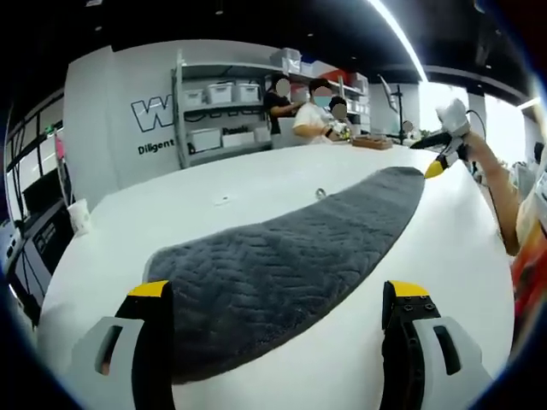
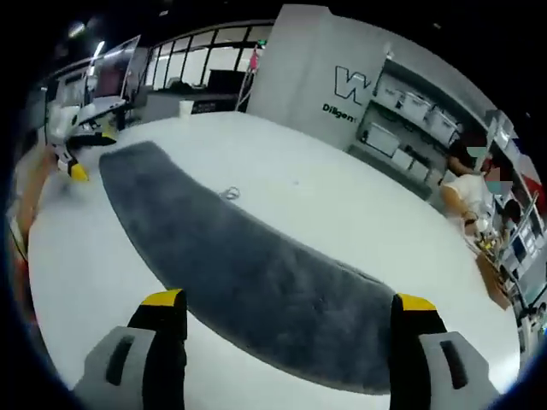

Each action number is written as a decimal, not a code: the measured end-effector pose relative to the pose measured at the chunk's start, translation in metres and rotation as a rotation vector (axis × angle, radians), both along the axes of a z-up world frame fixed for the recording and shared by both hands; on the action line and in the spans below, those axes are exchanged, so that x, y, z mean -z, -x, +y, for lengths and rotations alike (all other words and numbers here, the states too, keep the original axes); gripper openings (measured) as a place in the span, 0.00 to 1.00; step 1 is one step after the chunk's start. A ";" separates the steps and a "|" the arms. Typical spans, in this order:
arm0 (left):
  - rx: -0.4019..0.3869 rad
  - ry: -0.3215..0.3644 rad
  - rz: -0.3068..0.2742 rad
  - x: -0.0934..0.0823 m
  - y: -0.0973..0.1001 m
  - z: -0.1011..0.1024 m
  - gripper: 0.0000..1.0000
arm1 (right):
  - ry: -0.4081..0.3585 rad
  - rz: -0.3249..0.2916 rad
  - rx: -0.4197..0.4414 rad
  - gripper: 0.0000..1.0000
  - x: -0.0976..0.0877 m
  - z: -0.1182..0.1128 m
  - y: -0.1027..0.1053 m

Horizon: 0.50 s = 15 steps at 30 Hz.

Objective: Open the folded towel by lifting each exposed corner and separating the folded layers until the towel lies flat within the target outline without major curled edges

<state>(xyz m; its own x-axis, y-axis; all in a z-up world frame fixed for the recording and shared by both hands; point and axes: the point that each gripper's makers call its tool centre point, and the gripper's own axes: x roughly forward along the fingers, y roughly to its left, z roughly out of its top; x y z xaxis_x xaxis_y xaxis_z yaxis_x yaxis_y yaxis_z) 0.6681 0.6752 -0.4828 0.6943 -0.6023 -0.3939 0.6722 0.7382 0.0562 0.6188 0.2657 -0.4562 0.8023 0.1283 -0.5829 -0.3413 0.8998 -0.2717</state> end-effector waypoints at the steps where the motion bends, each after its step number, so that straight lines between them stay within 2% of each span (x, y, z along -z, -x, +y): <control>1: -0.002 0.001 0.000 0.000 0.000 0.000 1.00 | -0.006 -0.003 -0.014 0.99 0.000 0.004 -0.001; 4: -0.004 0.000 0.003 0.001 -0.001 0.001 0.99 | -0.040 -0.012 -0.061 0.99 0.004 0.021 -0.007; 7: -0.008 -0.003 0.007 0.003 -0.001 0.001 0.99 | -0.053 -0.019 -0.060 0.99 0.011 0.026 -0.012; 11: -0.020 -0.014 0.021 0.009 -0.004 0.002 0.99 | -0.045 0.035 -0.084 0.99 0.035 0.034 -0.005; 15: -0.022 -0.017 0.029 0.011 -0.004 0.001 0.99 | -0.060 0.054 -0.089 0.99 0.044 0.034 -0.003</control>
